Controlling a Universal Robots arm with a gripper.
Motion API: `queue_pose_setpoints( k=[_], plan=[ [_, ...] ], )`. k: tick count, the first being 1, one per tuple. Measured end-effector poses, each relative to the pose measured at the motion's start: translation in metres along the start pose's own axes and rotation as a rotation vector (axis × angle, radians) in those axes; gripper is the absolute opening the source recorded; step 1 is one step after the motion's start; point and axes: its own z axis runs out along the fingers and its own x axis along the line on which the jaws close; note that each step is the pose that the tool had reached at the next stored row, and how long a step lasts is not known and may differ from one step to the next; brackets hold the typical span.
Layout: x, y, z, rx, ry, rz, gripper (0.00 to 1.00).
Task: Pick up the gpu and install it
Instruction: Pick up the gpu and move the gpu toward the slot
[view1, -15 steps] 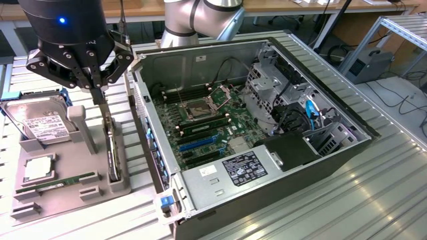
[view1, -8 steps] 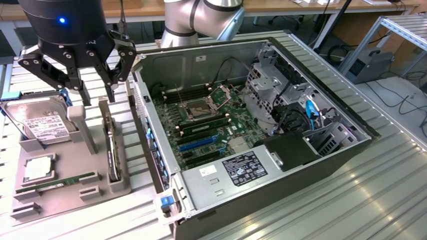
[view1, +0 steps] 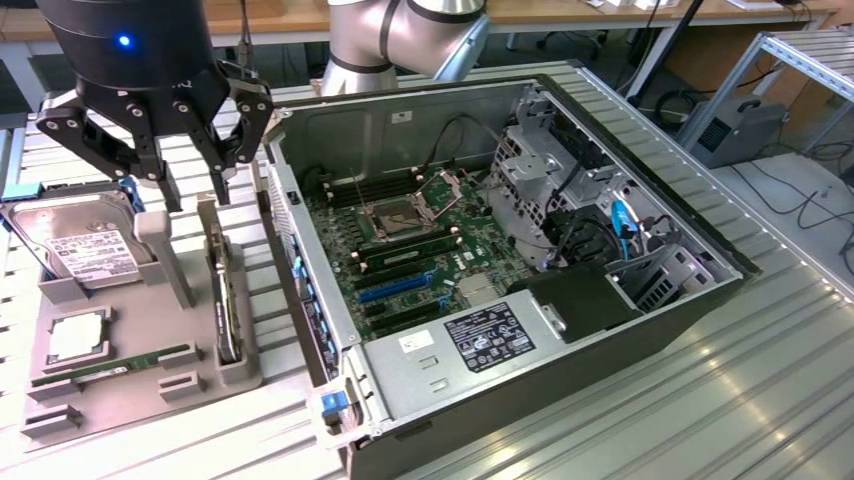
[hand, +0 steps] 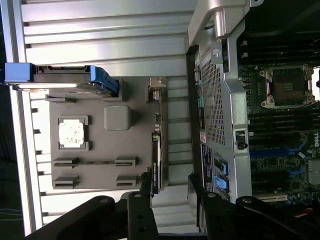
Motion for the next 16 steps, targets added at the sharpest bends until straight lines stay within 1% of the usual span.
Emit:
queue_pose_setpoints(
  k=[16],
  plan=[
    [0.0001,-0.0002,0.0052,0.0001,0.0,0.0,0.42]
  ],
)
